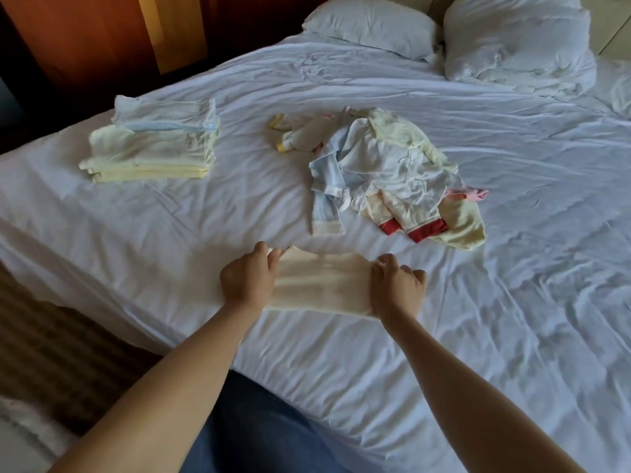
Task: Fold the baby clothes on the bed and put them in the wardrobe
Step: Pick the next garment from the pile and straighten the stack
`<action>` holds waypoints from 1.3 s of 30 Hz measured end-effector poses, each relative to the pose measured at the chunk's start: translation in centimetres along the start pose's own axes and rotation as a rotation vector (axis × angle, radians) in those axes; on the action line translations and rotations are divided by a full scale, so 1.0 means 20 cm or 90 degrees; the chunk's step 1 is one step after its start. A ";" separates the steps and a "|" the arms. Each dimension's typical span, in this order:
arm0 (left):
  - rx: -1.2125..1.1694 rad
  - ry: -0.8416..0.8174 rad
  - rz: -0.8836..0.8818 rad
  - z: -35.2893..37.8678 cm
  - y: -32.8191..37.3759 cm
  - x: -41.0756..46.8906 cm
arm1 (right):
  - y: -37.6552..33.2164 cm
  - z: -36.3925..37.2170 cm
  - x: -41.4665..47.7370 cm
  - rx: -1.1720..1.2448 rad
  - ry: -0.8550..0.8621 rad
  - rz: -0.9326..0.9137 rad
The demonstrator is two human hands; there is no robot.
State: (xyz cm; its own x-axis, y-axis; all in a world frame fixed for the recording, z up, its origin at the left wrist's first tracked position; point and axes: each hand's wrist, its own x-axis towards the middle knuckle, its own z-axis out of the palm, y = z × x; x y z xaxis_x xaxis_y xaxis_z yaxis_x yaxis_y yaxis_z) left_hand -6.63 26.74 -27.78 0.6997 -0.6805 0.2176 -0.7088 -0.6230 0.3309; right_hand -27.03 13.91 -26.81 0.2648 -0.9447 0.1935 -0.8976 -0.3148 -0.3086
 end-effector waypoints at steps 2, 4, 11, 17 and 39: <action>-0.042 0.002 -0.009 0.00 -0.01 0.00 | 0.00 0.01 0.00 0.004 0.016 -0.014; -0.118 0.042 -0.015 -0.02 -0.02 0.00 | 0.02 0.00 -0.01 0.017 0.072 -0.061; -0.126 0.023 0.417 0.01 0.07 -0.10 | -0.07 0.00 -0.10 0.101 -0.033 -0.355; 0.019 -0.133 0.319 0.13 0.00 -0.12 | 0.04 0.10 -0.16 -0.035 -0.148 -0.297; -0.060 -0.218 0.034 -0.09 -0.01 -0.16 | 0.04 -0.20 -0.14 0.075 -0.269 -0.001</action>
State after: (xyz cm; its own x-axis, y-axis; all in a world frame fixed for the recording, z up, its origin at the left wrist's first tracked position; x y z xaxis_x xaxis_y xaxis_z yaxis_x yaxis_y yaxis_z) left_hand -8.47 29.79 -26.84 0.5803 -0.8106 -0.0779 -0.7210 -0.5559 0.4137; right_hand -29.88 16.65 -23.93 0.4084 -0.8914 -0.1967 -0.8575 -0.3007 -0.4175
